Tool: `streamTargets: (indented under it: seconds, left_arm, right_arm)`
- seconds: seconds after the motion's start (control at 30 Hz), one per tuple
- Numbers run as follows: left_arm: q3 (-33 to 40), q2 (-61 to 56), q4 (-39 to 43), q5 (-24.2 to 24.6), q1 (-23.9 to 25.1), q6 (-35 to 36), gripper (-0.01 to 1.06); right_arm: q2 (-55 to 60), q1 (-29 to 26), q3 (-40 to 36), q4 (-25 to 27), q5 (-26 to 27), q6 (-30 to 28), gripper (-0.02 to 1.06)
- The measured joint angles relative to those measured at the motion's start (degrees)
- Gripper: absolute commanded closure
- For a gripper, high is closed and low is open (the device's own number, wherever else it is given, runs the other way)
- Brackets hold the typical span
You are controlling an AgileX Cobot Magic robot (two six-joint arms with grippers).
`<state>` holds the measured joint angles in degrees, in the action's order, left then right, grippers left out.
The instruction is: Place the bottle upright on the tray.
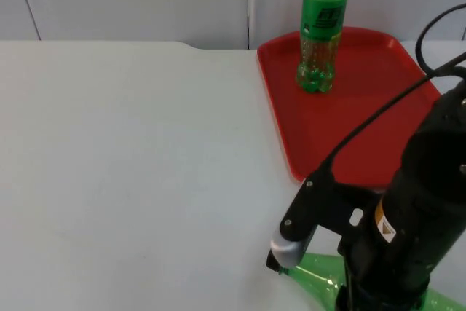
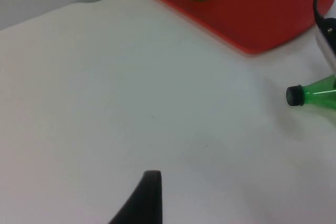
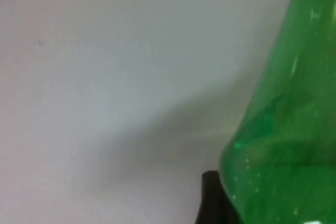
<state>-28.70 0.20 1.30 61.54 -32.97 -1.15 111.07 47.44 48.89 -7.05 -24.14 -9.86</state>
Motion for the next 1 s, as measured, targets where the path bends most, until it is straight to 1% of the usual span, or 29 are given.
streamTargets:
  seconds: [0.03,0.47,0.5,0.57,0.63,0.67,0.73,0.8,0.9,0.93,0.97,1.0]
  left_arm:
    - [0.00,0.00,0.00,0.00,0.00,0.00,0.00]
    - [0.00,0.00,0.00,0.00,0.00,0.00,0.00]
    - [0.00,0.00,0.00,0.00,0.00,0.00,0.00]
    - [0.00,0.00,0.00,0.00,0.00,0.00,0.00]
    - [0.00,0.00,0.00,0.00,0.00,0.00,0.00]
    - [0.00,0.00,0.00,0.00,0.00,0.00,0.00]
    - [0.00,0.00,0.00,0.06,0.00,0.00,0.00]
    - [0.00,0.00,0.00,0.06,0.00,0.00,0.00]
    - [0.00,0.00,0.00,0.06,0.00,0.00,0.00]
    - [0.00,0.00,0.00,0.06,0.00,0.00,0.00]
    - [0.00,0.00,0.00,0.06,0.00,0.00,0.00]
    - [0.00,0.00,0.00,0.06,0.00,0.00,0.00]
  right_arm:
    - [0.00,0.00,0.00,-0.12,-0.10,0.00,1.04]
    - [0.00,0.00,0.33,-0.24,-2.91,0.00,1.05]
    - [0.00,0.00,0.83,-0.24,-3.56,0.00,1.05]
    - [0.12,0.00,2.71,-0.24,-6.61,0.25,1.05]
    - [0.20,0.00,5.49,-0.13,-9.15,1.53,1.05]
    - [0.20,0.00,5.49,-0.13,-9.15,1.53,1.05]
    - [0.20,0.00,8.53,-0.13,-10.24,2.36,1.05]
    - [-1.09,0.00,9.85,-0.13,-8.36,2.65,1.05]
    - [-4.79,0.00,9.98,-0.02,-2.81,3.06,1.05]
    - [-4.79,0.00,9.98,-0.02,-2.81,3.06,1.05]
    - [-8.04,0.00,9.98,-0.02,1.42,3.28,1.05]
    - [-10.30,0.00,9.98,-0.02,4.28,3.44,1.05]
